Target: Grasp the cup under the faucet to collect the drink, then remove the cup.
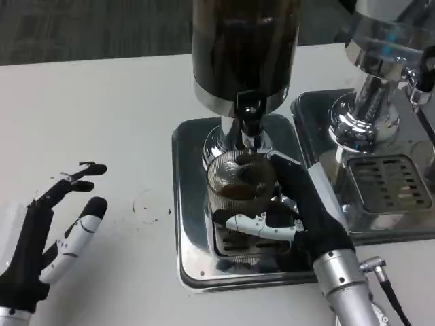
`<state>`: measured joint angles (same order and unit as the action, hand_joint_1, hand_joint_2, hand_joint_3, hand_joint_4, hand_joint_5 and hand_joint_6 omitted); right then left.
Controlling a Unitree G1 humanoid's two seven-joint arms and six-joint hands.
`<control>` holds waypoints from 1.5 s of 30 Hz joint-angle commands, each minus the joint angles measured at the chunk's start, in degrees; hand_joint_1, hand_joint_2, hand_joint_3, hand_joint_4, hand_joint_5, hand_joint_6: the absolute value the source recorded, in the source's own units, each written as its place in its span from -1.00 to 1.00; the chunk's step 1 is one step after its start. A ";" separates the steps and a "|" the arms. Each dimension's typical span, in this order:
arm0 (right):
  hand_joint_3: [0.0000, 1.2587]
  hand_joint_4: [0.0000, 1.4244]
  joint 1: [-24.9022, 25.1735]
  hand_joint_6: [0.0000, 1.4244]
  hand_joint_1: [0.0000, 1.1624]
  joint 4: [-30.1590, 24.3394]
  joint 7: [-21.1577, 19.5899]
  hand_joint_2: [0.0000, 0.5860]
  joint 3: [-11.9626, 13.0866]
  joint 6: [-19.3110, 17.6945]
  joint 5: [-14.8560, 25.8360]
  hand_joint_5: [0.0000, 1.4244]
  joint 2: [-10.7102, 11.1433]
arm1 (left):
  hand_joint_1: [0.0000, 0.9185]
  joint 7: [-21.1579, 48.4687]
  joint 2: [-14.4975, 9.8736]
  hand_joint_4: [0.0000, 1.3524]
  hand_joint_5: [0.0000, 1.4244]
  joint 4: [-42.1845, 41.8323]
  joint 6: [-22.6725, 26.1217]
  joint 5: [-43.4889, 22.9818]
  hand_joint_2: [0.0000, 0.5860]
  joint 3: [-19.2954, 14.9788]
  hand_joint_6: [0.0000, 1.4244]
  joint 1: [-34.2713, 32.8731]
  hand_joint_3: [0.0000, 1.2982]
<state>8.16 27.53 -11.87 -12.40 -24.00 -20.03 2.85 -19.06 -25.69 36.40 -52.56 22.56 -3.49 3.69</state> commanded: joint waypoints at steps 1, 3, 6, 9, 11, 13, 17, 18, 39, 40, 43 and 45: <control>-0.10 -0.19 -0.91 0.10 0.81 -1.11 -2.67 -0.57 0.62 -2.00 -0.57 -0.13 -0.19 | -1.00 0.38 0.06 -0.65 -0.49 -0.31 0.00 -0.46 -0.19 0.08 -0.68 -0.05 -0.43; -0.09 -0.18 -1.71 0.11 0.82 -2.60 -3.70 -0.57 0.71 -2.00 -1.18 -0.13 -0.28 | -1.00 0.30 0.01 -0.65 -0.49 -0.82 -0.27 -0.38 -0.19 0.02 -0.68 0.11 -0.43; -0.09 -0.17 -2.39 0.13 0.83 -4.12 -4.75 -0.57 0.58 -2.03 -2.02 -0.12 -0.15 | -1.00 0.59 0.06 -0.64 -0.48 -1.00 -0.18 -0.64 -0.19 0.07 -0.68 -0.06 -0.43; -0.08 -0.17 -2.82 0.15 0.83 -4.83 -5.30 -0.59 0.58 -1.91 -2.30 -0.11 -0.24 | -1.00 0.80 0.15 -0.64 -0.48 -0.80 -0.04 -0.80 -0.19 0.18 -0.68 -0.33 -0.43; -0.07 -0.16 -3.43 0.16 0.84 -5.65 -5.65 -0.60 0.70 -1.84 -2.57 -0.11 -0.25 | -1.00 0.72 0.17 -0.64 -0.48 -0.76 -0.03 -0.49 -0.19 0.30 -0.68 -0.40 -0.43; -0.06 -0.14 -3.99 0.17 0.84 -6.67 -5.69 -0.60 0.78 -1.62 -2.68 -0.09 -0.22 | -1.00 0.55 0.13 -0.64 -0.48 -0.74 -0.05 -0.05 -0.19 0.42 -0.68 -0.44 -0.43; -0.06 -0.14 -4.80 0.20 0.84 -8.57 -5.19 -0.60 0.94 -0.65 -3.15 -0.08 0.07 | -1.00 0.64 0.23 -0.64 -0.49 -0.61 -0.14 -0.02 -0.19 0.60 -0.68 -0.57 -0.43; -0.06 -0.14 -4.91 0.20 0.84 -8.67 -5.07 -0.60 0.99 -0.51 -3.07 -0.08 0.08 | -1.00 0.62 0.24 -0.64 -0.49 -0.62 -0.13 0.02 -0.19 0.64 -0.68 -0.62 -0.43; -0.03 -0.11 -13.95 0.27 0.83 -21.04 -2.08 -0.63 0.75 1.53 -3.34 -0.02 1.01 | -1.00 1.67 -0.33 -0.91 -0.76 -0.42 0.02 1.00 -0.19 1.73 -0.86 -1.50 -0.73; -0.03 -0.10 -14.24 0.28 0.83 -21.71 -1.60 -0.63 0.71 1.83 -3.24 -0.02 1.07 | -1.00 1.64 -0.42 -0.98 -0.82 -0.53 0.21 1.18 -0.20 1.84 -0.91 -1.48 -0.83; -0.03 -0.09 -15.30 0.30 0.82 -24.13 0.15 -0.64 0.65 2.25 -2.21 -0.01 1.27 | -1.00 3.67 -1.40 -1.00 -0.99 -1.40 1.99 1.67 -0.23 2.93 -1.00 -1.49 -0.99; -0.02 -0.07 -16.10 0.31 0.82 -26.09 1.26 -0.64 0.76 2.44 -1.83 0.00 1.78 | -1.00 4.89 -2.29 -1.00 -1.00 -2.58 3.34 2.56 -0.24 3.64 -1.00 -1.24 -1.00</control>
<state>-7.40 5.16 -11.43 -11.82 -21.24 -23.14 4.57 -15.83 -26.42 35.22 -50.78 23.44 -0.86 2.39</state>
